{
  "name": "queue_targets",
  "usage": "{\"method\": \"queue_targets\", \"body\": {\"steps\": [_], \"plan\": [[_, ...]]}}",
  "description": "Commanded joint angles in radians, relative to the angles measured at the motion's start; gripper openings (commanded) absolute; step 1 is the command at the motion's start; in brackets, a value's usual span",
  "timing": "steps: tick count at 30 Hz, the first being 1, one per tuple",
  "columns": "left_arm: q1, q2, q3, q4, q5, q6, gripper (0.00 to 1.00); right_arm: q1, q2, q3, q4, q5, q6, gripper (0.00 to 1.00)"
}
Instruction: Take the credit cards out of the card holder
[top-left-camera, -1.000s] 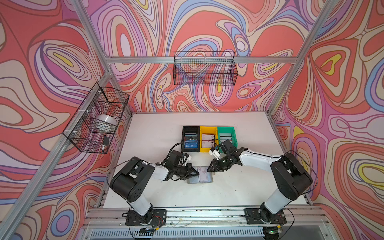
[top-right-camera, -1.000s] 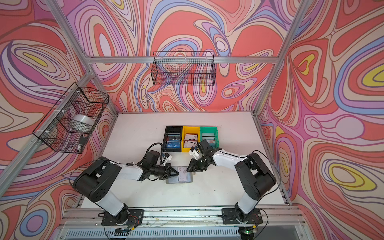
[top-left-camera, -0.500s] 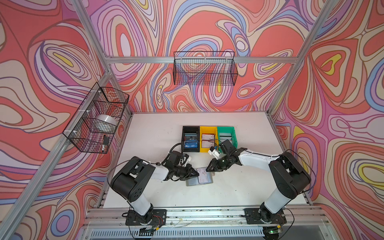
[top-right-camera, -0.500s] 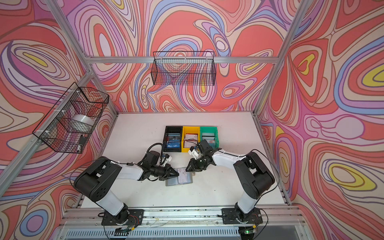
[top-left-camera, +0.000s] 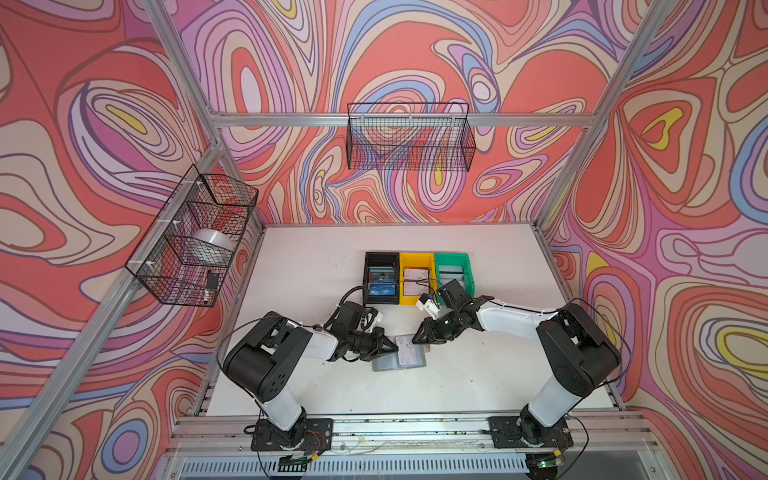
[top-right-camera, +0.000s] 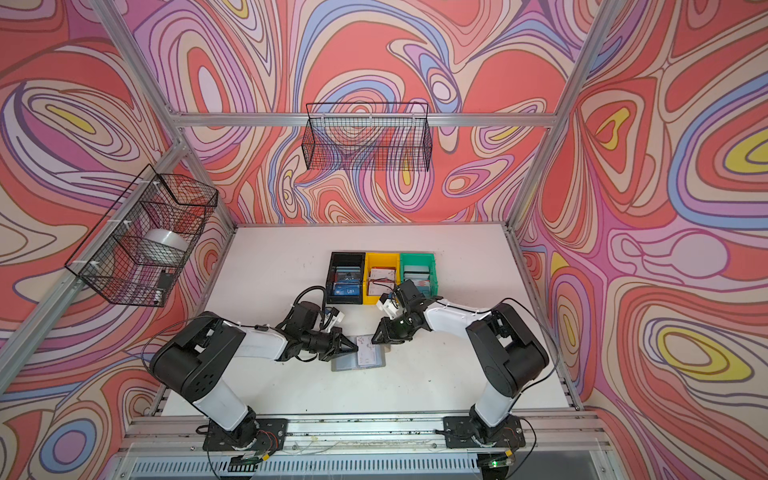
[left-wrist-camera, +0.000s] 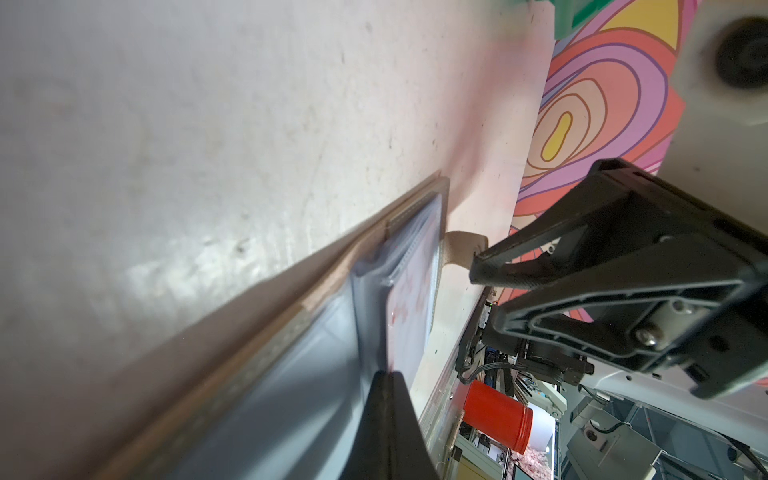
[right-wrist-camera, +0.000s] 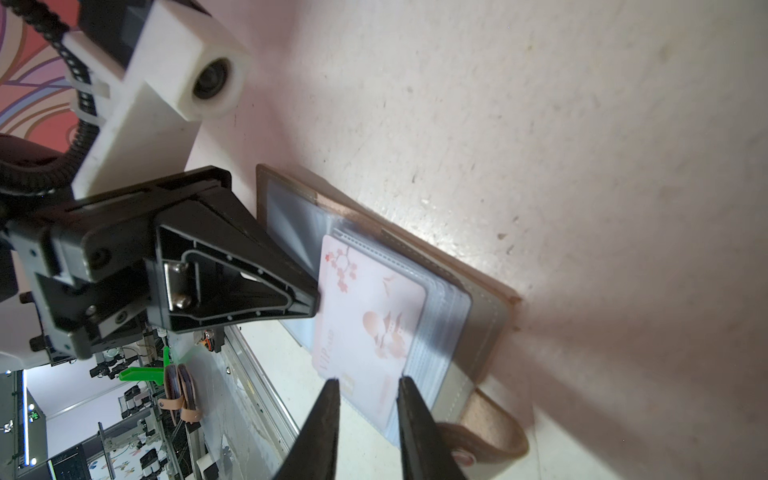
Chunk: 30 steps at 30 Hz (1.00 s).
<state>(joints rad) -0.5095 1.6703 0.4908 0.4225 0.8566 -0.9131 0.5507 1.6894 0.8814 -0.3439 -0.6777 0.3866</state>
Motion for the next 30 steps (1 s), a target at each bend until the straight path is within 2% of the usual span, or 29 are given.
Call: {"method": "queue_targets", "body": {"steps": [1,30], "plan": [[0.006,-0.012,-0.004,0.005,0.011,0.002,0.01,-0.003,0.019,-0.015,0.008,-0.003,-0.004,0.28],[0.096,-0.177,-0.016,-0.251,0.011,0.145,0.0,-0.003,0.023,-0.016,0.015,-0.014,-0.005,0.28]]}}
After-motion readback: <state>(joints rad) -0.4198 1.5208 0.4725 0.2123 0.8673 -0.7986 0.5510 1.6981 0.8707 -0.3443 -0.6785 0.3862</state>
